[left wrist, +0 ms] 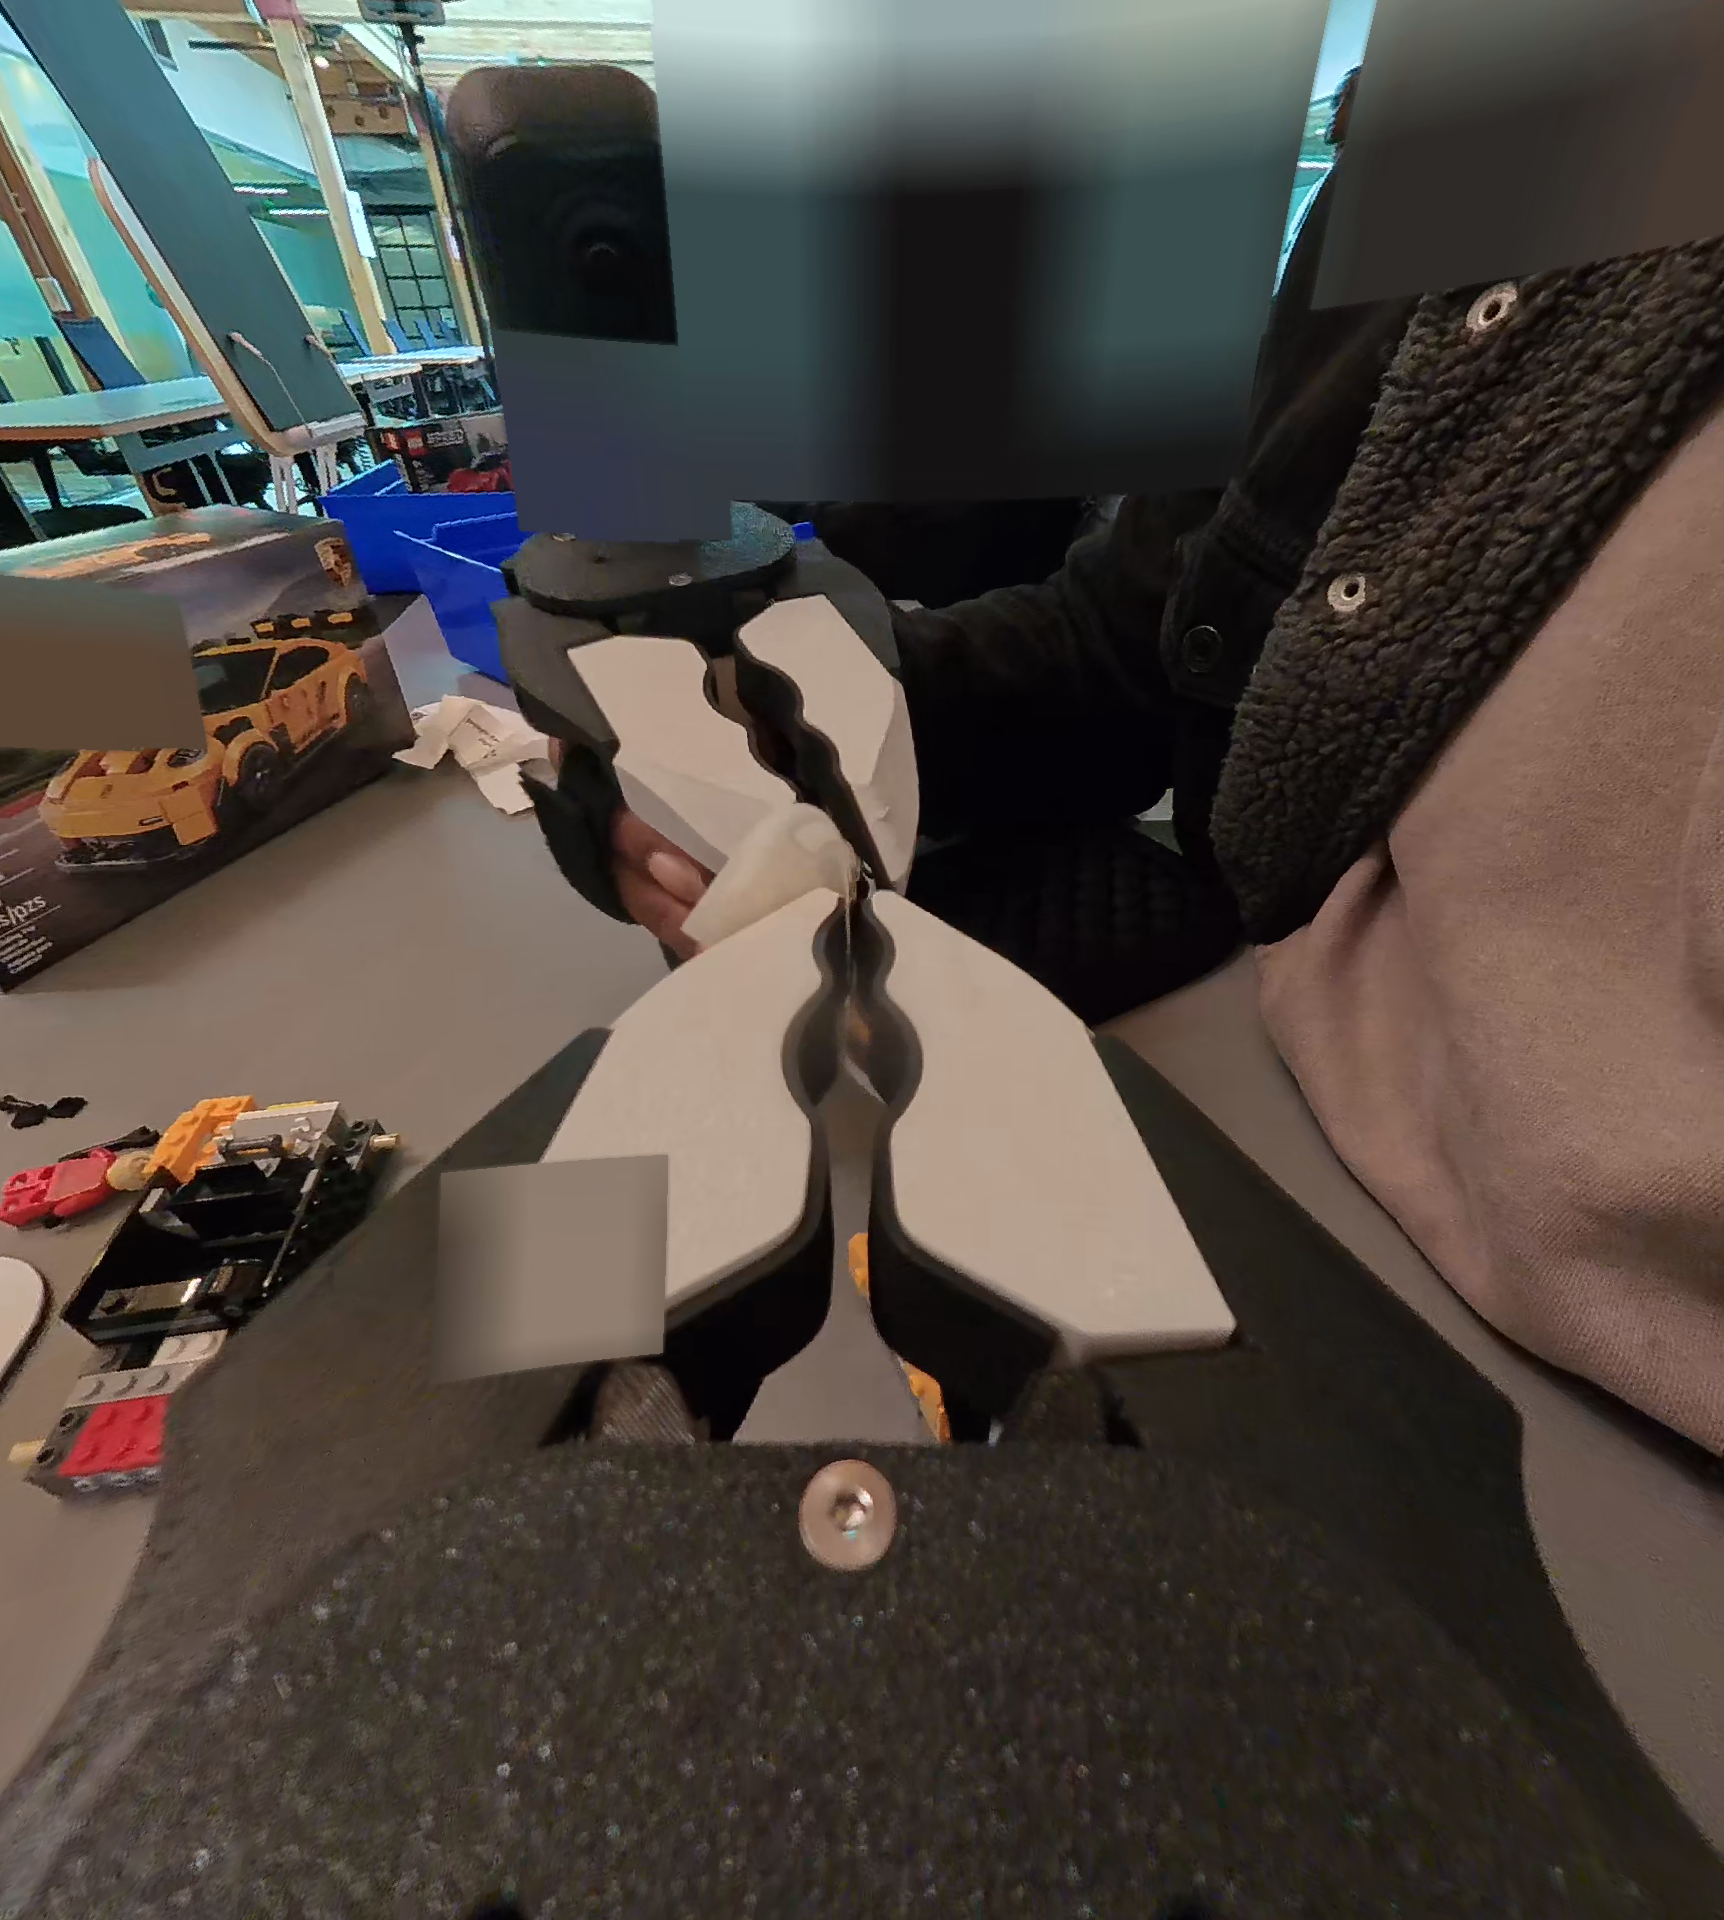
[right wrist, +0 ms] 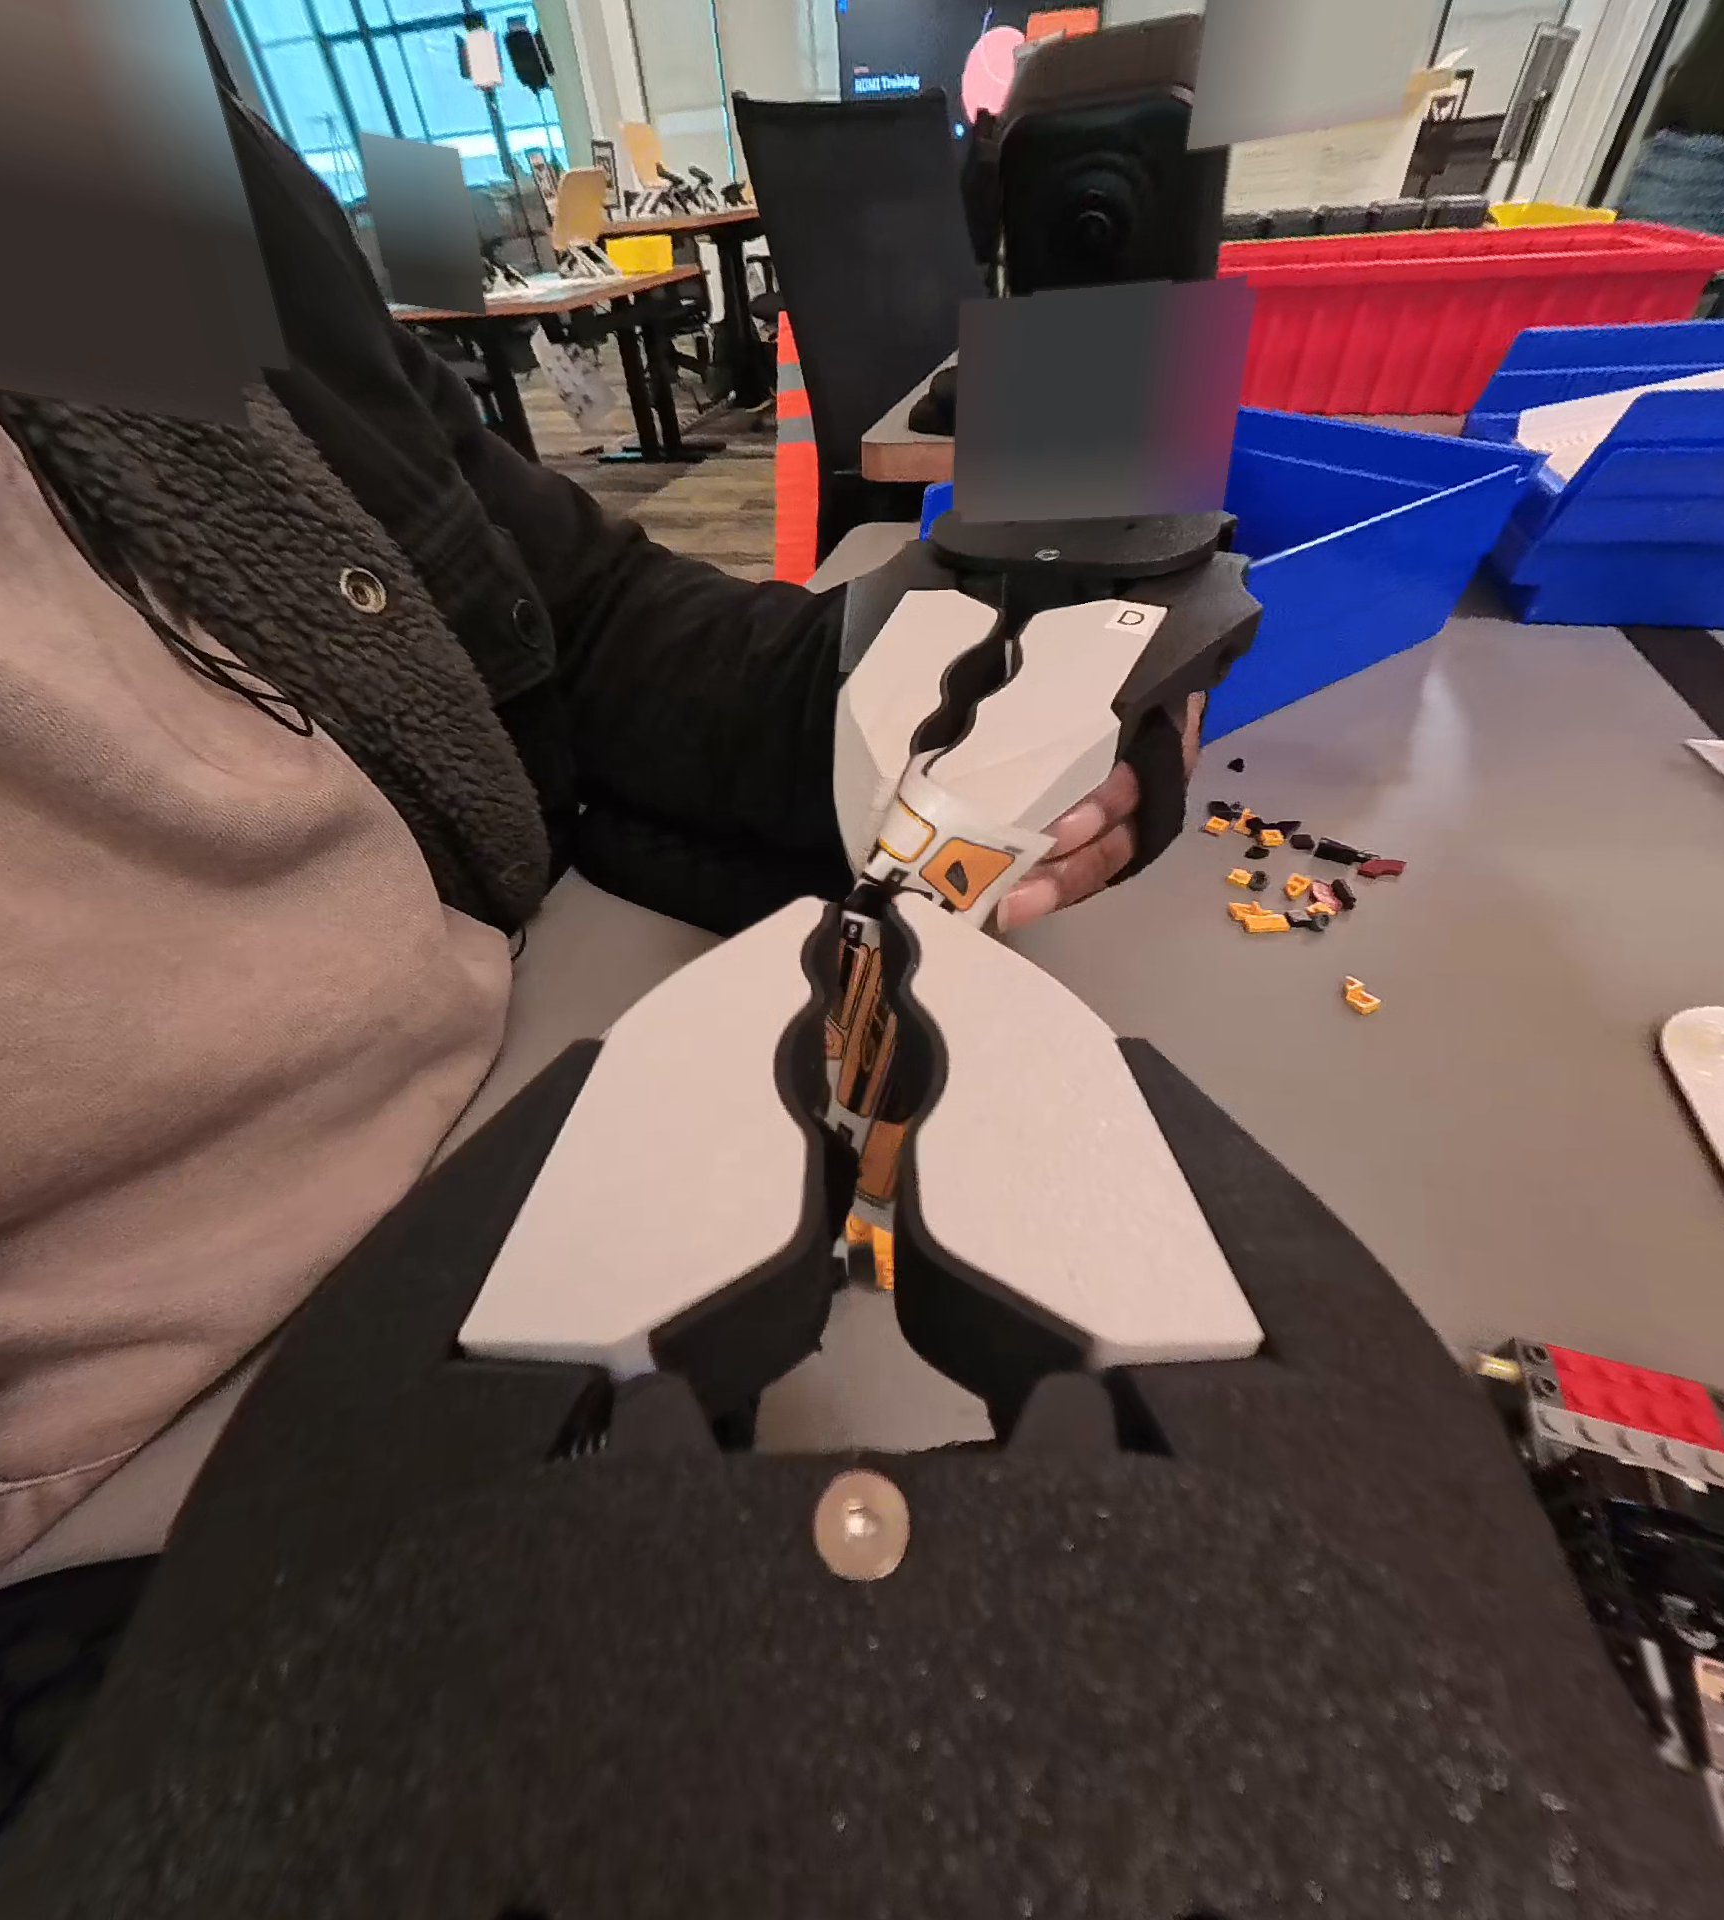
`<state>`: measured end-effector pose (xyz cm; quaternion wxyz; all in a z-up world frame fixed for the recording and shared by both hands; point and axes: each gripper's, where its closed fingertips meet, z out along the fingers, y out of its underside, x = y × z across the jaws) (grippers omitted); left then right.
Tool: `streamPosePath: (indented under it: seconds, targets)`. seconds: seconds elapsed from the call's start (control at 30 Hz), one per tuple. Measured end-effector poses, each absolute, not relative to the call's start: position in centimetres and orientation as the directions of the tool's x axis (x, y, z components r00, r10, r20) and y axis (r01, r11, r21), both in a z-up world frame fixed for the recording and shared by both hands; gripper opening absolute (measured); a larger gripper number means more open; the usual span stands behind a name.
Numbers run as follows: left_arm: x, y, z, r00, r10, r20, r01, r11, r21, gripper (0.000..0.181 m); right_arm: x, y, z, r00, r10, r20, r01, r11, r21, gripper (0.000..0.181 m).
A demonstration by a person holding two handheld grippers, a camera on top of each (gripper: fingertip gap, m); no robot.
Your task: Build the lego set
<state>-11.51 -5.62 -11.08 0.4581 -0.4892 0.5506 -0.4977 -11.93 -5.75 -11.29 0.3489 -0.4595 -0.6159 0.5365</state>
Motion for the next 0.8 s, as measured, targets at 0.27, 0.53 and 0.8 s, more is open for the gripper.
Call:
streamPosePath:
  seconds: [0.27,0.53,0.8]
  targets:
    - [-11.41,-5.54,-11.09,-0.075,-0.995,-0.071,-0.104,0.078,-0.991,0.0,-11.76,-5.59,-11.04,-0.355,0.921,-0.158,0.195,-0.093,-0.976,0.005]
    - [-11.32,-5.28,-11.3,-0.038,-0.989,-0.142,-0.139,0.146,-0.979,0.0,-11.65,-5.26,-10.92,-0.357,0.912,-0.202,0.193,-0.14,-0.971,0.002]
    - [-11.24,-5.48,-11.46,-0.048,-0.987,-0.152,-0.147,0.158,-0.976,0.0,-11.52,-5.44,-11.03,-0.379,0.899,-0.217,0.192,-0.153,-0.969,0.0]
